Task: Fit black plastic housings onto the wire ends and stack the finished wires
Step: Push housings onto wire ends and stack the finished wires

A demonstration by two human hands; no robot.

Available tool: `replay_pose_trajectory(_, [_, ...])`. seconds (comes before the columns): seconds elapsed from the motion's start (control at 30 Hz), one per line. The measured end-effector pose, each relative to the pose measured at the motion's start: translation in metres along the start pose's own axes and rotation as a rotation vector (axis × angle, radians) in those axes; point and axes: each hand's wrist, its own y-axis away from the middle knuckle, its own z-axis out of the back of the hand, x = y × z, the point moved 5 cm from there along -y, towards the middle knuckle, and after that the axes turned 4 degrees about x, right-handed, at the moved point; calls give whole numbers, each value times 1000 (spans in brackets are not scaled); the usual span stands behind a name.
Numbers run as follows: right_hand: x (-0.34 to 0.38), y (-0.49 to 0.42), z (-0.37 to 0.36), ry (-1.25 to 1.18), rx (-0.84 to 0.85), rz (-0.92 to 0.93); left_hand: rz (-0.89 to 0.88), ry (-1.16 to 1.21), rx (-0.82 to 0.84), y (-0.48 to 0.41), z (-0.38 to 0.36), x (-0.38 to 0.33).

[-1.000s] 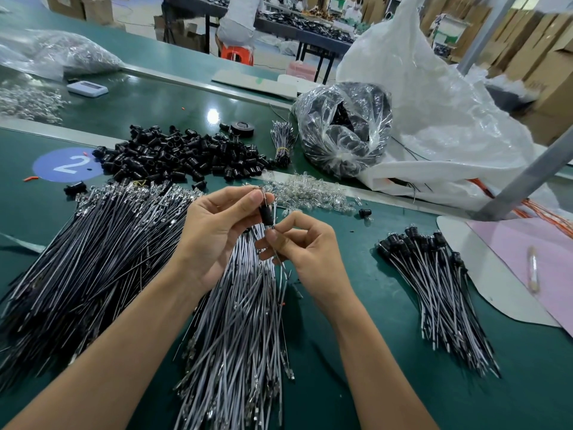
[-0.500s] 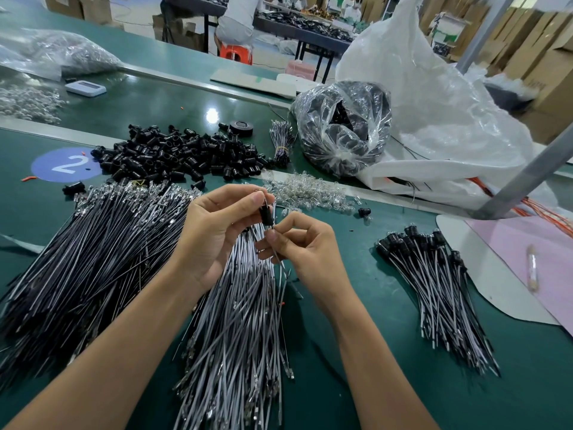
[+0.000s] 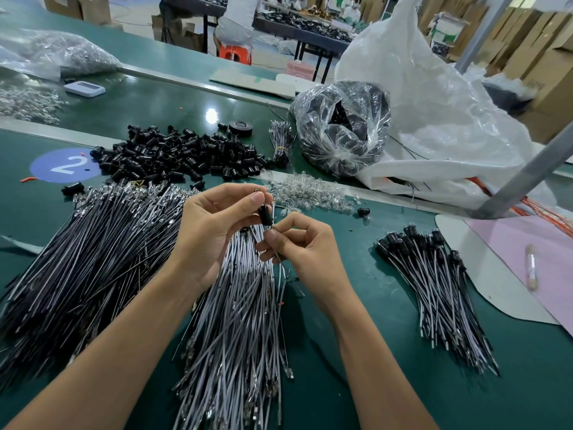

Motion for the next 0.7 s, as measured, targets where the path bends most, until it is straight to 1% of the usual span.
replay_pose_trajectory(0.2, [-2,-1,-2,0,8,-3,12,10,-41,0,-1,3])
replay_pose_trajectory(0.3, [-2,-1,-1,16,0,7,20,24,-29,0,0,4])
replay_pose_trajectory(0.47, [-4,-1,0,34,-11,6,0,-21,-12,1,1,1])
replay_pose_trajectory(0.7, [-1,0,0,-19,-47,99,-31,-90,-33,5,-7,0])
